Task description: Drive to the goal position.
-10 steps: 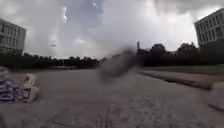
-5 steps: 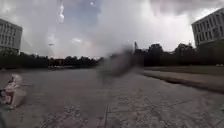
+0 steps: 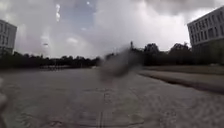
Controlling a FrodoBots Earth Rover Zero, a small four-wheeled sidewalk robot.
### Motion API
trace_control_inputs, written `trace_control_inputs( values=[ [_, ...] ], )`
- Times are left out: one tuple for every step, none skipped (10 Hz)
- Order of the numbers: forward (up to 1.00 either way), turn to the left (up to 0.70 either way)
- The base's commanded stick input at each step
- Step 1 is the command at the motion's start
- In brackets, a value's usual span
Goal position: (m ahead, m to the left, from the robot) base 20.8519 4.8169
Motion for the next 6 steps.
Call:
trace_control_inputs(
  values=[
    [0.70, 0.00],
    [0.70, 0.00],
    [0.70, 0.00],
    [0.70, -0.03],
    [0.70, -0.27],
    [0.70, -0.04]
  ],
)
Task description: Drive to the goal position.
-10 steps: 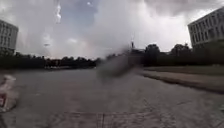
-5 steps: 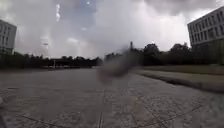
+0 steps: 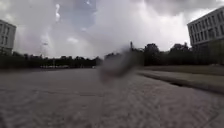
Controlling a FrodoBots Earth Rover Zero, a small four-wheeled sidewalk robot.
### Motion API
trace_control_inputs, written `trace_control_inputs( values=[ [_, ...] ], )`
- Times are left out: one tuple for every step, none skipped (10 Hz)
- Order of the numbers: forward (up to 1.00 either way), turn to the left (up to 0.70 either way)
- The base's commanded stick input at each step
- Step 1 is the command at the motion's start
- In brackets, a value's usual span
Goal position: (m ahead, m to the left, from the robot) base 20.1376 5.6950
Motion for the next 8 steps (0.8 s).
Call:
trace_control_inputs(
  values=[
    [0.70, 0.00],
    [0.70, 0.00],
    [0.70, 0.00],
    [0.70, 0.00],
    [0.70, 0.00],
    [0.70, 0.00],
    [0.70, 0.00],
    [0.70, 0.00]
  ],
)
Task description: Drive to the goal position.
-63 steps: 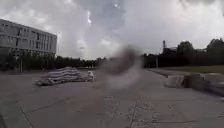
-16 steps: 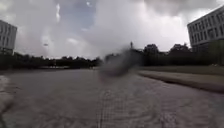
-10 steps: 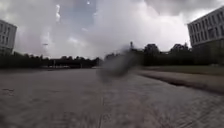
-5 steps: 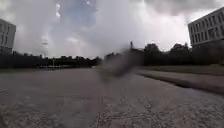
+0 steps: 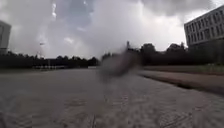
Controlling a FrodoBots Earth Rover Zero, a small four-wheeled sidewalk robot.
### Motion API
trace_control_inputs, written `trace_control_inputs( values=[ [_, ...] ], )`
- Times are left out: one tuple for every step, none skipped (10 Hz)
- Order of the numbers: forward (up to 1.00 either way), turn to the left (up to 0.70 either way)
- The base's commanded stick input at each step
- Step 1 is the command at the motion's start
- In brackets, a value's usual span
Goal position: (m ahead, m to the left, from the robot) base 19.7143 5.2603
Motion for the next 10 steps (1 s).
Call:
trace_control_inputs(
  values=[
    [0.70, 0.00],
    [0.70, 0.00],
    [0.70, 0.00],
    [0.70, 0.00],
    [0.70, 0.00],
    [0.70, 0.00],
    [0.70, 0.00],
    [0.70, 0.00],
    [0.70, 0.00],
    [0.70, 0.00]
  ],
)
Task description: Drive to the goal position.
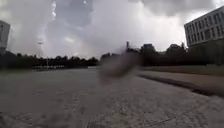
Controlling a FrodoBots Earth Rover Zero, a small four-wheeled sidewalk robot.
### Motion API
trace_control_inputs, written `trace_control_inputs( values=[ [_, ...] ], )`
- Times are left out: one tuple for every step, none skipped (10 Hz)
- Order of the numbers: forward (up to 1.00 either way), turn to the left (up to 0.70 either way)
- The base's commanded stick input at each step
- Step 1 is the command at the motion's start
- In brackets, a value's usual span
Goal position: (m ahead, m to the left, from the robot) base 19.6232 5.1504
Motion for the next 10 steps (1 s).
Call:
trace_control_inputs(
  values=[
    [0.70, 0.00],
    [0.70, 0.00],
    [0.70, 0.00],
    [0.70, 0.00],
    [0.70, 0.00],
    [0.70, 0.00],
    [0.70, 0.00],
    [0.70, 0.00],
    [0.70, 0.00],
    [0.70, 0.00]
  ],
)
